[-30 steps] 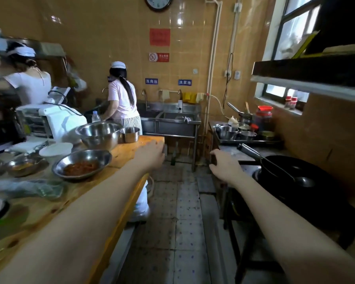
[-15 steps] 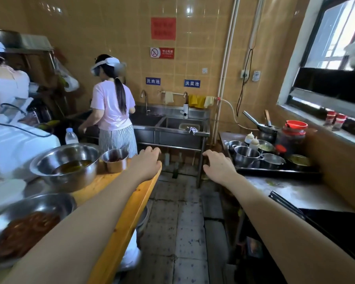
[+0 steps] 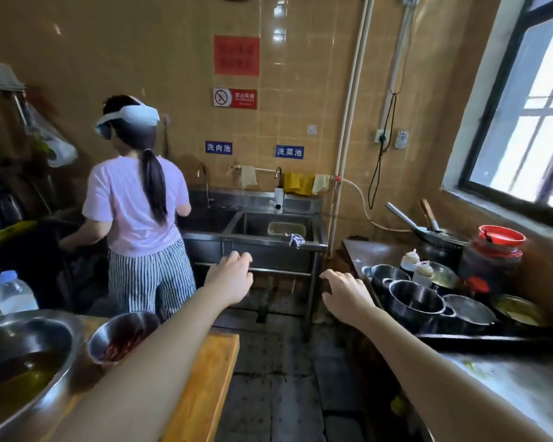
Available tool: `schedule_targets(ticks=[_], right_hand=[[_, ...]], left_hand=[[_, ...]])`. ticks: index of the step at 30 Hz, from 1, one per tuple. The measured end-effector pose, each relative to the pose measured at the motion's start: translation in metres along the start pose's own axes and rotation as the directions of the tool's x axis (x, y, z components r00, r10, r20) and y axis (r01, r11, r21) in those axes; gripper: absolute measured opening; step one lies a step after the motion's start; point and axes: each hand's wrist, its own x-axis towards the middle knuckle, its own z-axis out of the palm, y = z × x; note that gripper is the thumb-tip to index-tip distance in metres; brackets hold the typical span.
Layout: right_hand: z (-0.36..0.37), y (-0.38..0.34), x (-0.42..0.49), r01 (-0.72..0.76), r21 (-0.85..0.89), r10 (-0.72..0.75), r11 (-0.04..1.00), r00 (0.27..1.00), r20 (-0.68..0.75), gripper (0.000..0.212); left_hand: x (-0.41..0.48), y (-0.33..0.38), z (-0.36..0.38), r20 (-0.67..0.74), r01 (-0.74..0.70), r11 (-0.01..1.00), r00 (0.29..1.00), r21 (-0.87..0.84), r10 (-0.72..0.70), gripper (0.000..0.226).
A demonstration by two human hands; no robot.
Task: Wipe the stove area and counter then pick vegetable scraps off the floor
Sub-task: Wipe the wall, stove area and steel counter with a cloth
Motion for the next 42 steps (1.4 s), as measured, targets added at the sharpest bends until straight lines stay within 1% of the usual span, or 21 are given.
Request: schedule_targets(ticks=[4,11,18,25,29,33,38,42], right_hand=[[0.012,0.017,0.058,-0.025,-0.015,0.025,1.0,1.0,-0.01,0.042],[0.05,0.054,0.165,-0.024,0.023,0.024,0.999,1.0,-0.006,0.045],[0.089,0.121,0.291,-0.002,0.032,0.002,0.999,1.0,0.022,0.043],[0.107,0.186,0.413,-0.055,0.026,0.054,0.998,0.998,0.043,0.043],[0.13,0.194,0.461,-0.02,0.011,0.019,1.0,0.994,0.111,0.041],[0.151,0.195,0.51,-0.003,0.054,-0.002,0.999,0.995,0.099,0.041],[0.2,0.199,0.564,-0.044,0.062,0.034,0.997,0.989,0.145,0.041],[0.245,0.196,0.607,-0.079,0.078,0.062,0.994,0.978,0.199,0.044]], left_hand=[[0.057,-0.008,0.024,0.015,-0.012,1.0,1.0,0.013,0.012,0.032],[0.153,-0.019,0.072,0.041,-0.009,1.0,0.999,0.011,0.008,0.031],[0.274,-0.011,0.122,0.068,0.031,0.999,0.997,0.037,-0.033,0.03],[0.386,-0.002,0.149,0.078,0.067,0.997,0.995,0.042,-0.07,0.032],[0.423,-0.009,0.177,0.142,0.071,0.996,0.987,0.054,-0.078,0.032],[0.464,-0.028,0.2,0.178,0.087,0.994,0.979,0.059,-0.096,0.032],[0.525,-0.059,0.238,0.203,0.091,0.994,0.974,0.057,-0.1,0.029],[0.569,-0.079,0.278,0.283,0.044,0.995,0.957,0.094,-0.069,0.031]])
